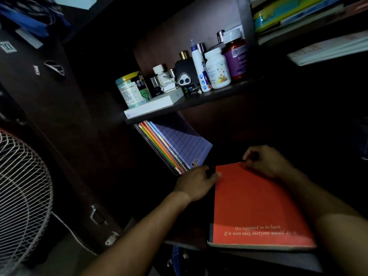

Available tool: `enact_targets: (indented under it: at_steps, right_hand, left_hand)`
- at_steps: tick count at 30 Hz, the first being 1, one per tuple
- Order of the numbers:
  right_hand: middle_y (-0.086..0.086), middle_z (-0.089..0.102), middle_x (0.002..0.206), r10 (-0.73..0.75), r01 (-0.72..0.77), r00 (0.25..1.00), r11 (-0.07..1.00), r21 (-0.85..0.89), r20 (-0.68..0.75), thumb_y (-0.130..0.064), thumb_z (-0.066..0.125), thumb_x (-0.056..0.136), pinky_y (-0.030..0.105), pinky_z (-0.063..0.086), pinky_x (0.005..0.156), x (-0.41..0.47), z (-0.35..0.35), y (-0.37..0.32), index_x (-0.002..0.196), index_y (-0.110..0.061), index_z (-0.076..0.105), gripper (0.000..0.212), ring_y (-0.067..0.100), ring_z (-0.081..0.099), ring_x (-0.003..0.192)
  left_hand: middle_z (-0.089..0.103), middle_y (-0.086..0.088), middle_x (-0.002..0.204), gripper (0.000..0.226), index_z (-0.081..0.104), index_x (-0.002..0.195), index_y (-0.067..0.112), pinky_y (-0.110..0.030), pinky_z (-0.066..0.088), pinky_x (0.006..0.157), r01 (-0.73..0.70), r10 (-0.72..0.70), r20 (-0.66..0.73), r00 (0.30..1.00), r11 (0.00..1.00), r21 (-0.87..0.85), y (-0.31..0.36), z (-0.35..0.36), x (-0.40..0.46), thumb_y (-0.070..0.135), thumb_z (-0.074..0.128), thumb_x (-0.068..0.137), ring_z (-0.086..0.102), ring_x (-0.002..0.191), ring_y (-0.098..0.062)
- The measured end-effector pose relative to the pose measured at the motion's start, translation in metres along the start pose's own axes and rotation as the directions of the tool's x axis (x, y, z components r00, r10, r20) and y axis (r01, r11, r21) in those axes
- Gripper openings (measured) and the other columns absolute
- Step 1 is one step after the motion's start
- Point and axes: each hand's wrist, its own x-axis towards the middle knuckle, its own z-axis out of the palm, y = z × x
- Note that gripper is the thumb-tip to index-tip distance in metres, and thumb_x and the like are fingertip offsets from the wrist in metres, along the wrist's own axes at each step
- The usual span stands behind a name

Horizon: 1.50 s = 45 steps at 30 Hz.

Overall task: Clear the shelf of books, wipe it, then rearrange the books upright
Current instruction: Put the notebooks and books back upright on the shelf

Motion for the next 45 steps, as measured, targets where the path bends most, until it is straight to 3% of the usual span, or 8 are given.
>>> enact_targets:
  at_steps: [6, 11, 14, 18, 22, 29, 37, 45]
  right_hand:
    - [-0.018, 0.066, 0.085, 0.053, -0.047, 0.996, 0.995, 0.085, -0.073, -0.027, 0.071, 0.087, 0.032, 0.052, 0.085, -0.003, 0.008, -0.009, 0.088, -0.035, 0.066, 0.009, 0.009, 0.064, 0.087]
    - [-0.002, 0.071, 0.092, 0.022, 0.009, 0.989, 0.977, 0.213, -0.145, -0.024, 0.07, 0.09, 0.027, 0.045, 0.073, -0.006, 0.015, -0.02, 0.097, -0.024, 0.068, 0.007, 0.016, 0.065, 0.082]
    - [-0.001, 0.068, 0.093, -0.038, 0.053, 0.995, 0.986, 0.161, -0.09, -0.021, 0.073, 0.089, 0.018, 0.043, 0.062, -0.009, 0.019, -0.025, 0.101, -0.019, 0.067, 0.013, 0.01, 0.064, 0.072]
    - [-0.004, 0.068, 0.098, -0.071, 0.072, 0.997, 0.994, 0.081, -0.023, -0.026, 0.074, 0.088, 0.023, 0.045, 0.073, -0.012, 0.018, -0.026, 0.096, -0.027, 0.065, 0.013, 0.013, 0.065, 0.081]
    - [-0.01, 0.06, 0.104, -0.082, 0.093, 0.995, 0.972, -0.214, 0.06, -0.042, 0.072, 0.084, 0.039, 0.044, 0.096, -0.018, 0.023, -0.035, 0.084, -0.041, 0.058, 0.014, 0.022, 0.06, 0.111]
    - [-0.006, 0.055, 0.116, -0.055, 0.082, 0.995, 0.917, -0.391, 0.081, -0.05, 0.065, 0.088, 0.045, 0.035, 0.1, -0.021, 0.027, -0.042, 0.098, -0.038, 0.062, 0.016, 0.023, 0.049, 0.122]
    - [-0.006, 0.056, 0.113, -0.061, 0.08, 0.996, 0.925, -0.371, 0.06, -0.054, 0.063, 0.089, 0.045, 0.032, 0.1, -0.018, 0.03, -0.039, 0.092, -0.039, 0.058, 0.016, 0.023, 0.047, 0.122]
    - [-0.007, 0.058, 0.118, -0.058, 0.076, 0.996, 0.935, -0.346, 0.063, -0.055, 0.065, 0.087, 0.044, 0.032, 0.101, -0.017, 0.029, -0.038, 0.095, -0.042, 0.058, 0.017, 0.023, 0.048, 0.125]
  left_hand:
    - [0.055, 0.015, 0.092, 0.037, 0.055, 0.096, 0.026, -0.019, 0.047, 0.071, 0.28, -0.246, 0.134, 0.96, 0.863, -0.42, 0.01, 0.011, -0.012, 0.043, 0.084, 0.079, 0.058, 0.082, -0.004]
    - [0.064, -0.01, 0.105, 0.042, 0.042, 0.121, 0.015, -0.039, 0.061, 0.077, 0.214, -0.31, -0.027, 0.951, 0.714, -0.667, -0.024, 0.005, -0.018, 0.004, 0.069, 0.091, 0.064, 0.079, -0.017]
    - [0.066, -0.004, 0.1, 0.039, 0.041, 0.124, 0.024, -0.03, 0.059, 0.069, 0.137, -0.352, -0.159, 0.923, 0.683, -0.718, -0.052, -0.01, -0.042, 0.003, 0.059, 0.096, 0.066, 0.075, -0.013]
    - [0.073, 0.006, 0.112, 0.04, 0.058, 0.123, 0.037, -0.05, 0.056, 0.094, 0.096, -0.497, -0.404, 0.768, 0.714, -0.694, -0.115, -0.025, -0.077, 0.028, 0.061, 0.084, 0.071, 0.1, -0.021]
    - [0.068, 0.013, 0.101, 0.025, 0.055, 0.12, 0.035, -0.033, 0.051, 0.083, 0.05, -0.549, -0.667, 0.504, 0.79, -0.612, -0.118, -0.044, -0.115, 0.023, 0.056, 0.098, 0.067, 0.093, -0.014]
    - [0.064, 0.018, 0.095, 0.04, 0.038, 0.146, 0.036, -0.025, 0.047, 0.069, 0.012, -0.545, -0.742, 0.391, 0.809, -0.588, -0.099, -0.04, -0.1, 0.028, 0.044, 0.107, 0.063, 0.077, 0.001]
    - [0.062, 0.006, 0.134, 0.051, 0.045, 0.144, 0.04, -0.034, 0.046, 0.102, 0.042, -0.306, -0.862, 0.403, 0.948, -0.316, -0.094, -0.056, -0.075, 0.011, 0.047, 0.102, 0.06, 0.12, -0.017]
    - [0.068, 0.004, 0.111, 0.047, 0.045, 0.137, 0.049, -0.029, 0.047, 0.088, 0.058, -0.45, -0.761, 0.468, 0.875, -0.481, -0.103, -0.068, -0.042, 0.017, 0.047, 0.103, 0.063, 0.103, -0.02]
